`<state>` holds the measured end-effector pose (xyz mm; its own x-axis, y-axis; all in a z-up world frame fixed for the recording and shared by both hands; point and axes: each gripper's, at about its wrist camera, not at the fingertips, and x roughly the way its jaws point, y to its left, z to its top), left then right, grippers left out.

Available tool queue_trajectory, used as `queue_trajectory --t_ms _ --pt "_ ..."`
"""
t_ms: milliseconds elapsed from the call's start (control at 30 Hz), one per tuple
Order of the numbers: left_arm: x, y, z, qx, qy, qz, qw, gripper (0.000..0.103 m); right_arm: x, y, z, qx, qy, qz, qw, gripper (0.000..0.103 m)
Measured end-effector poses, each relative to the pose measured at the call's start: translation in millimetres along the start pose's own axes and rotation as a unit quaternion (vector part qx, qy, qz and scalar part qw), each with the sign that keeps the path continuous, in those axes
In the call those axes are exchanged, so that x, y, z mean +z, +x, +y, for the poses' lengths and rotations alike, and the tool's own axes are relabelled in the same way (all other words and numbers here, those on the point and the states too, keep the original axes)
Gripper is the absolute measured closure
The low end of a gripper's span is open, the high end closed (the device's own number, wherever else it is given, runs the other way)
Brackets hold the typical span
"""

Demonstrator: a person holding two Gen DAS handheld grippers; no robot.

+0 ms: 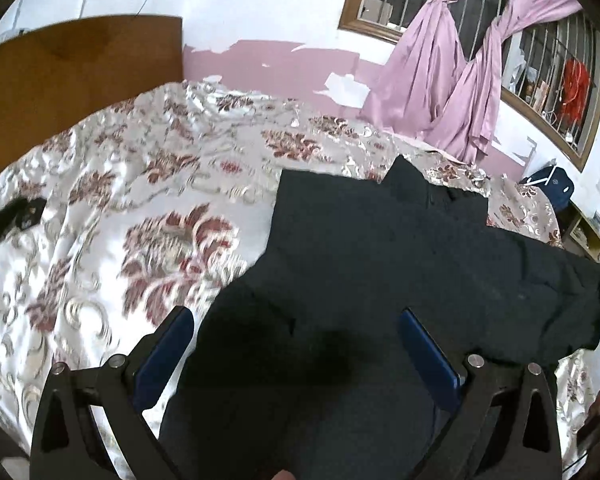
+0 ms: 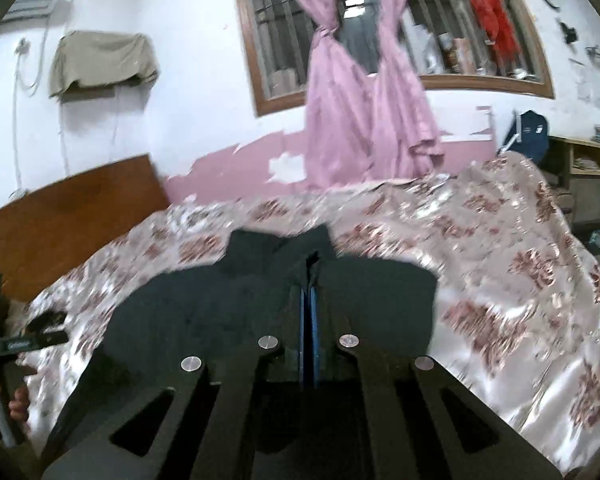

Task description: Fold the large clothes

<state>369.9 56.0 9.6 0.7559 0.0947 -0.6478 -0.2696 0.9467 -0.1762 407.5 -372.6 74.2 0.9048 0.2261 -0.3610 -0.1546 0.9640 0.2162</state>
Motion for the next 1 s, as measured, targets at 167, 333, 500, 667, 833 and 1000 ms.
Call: queue_trajectory --t_ms 167,333,500,667,833,1000 --pt "15.0 27.5 -26.8 0.015 0.060 -0.016 0.9979 0.000 -3.8 41.5 -27.5 -0.022 0.027 0.019 0.999 0.100" --pt "24.4 55.1 -51.1 0.003 0.104 -0.018 0.9944 0.000 -33.6 89.3 -53.7 -0.026 0.084 0.075 0.993 0.100" --pt "16.4 90.1 -71.5 -0.002 0.134 0.013 0.9909 0.000 -50.7 105.8 -63.6 -0.052 0.089 0.129 0.986 0.095" --pt "4.0 102.9 -74.5 -0.012 0.147 0.023 0.9889 0.000 -39.7 94.6 -24.0 -0.147 -0.038 0.111 0.982 0.034" --pt "-2.9 111.2 -69.8 -0.022 0.141 0.039 0.9891 0.000 -38.6 102.0 35.5 -0.133 -0.151 0.100 0.975 0.027" --pt "-11.3 113.7 -77.6 -0.003 0.163 0.037 0.9859 0.000 -58.3 133.6 32.9 -0.097 -0.119 0.185 0.971 0.027"
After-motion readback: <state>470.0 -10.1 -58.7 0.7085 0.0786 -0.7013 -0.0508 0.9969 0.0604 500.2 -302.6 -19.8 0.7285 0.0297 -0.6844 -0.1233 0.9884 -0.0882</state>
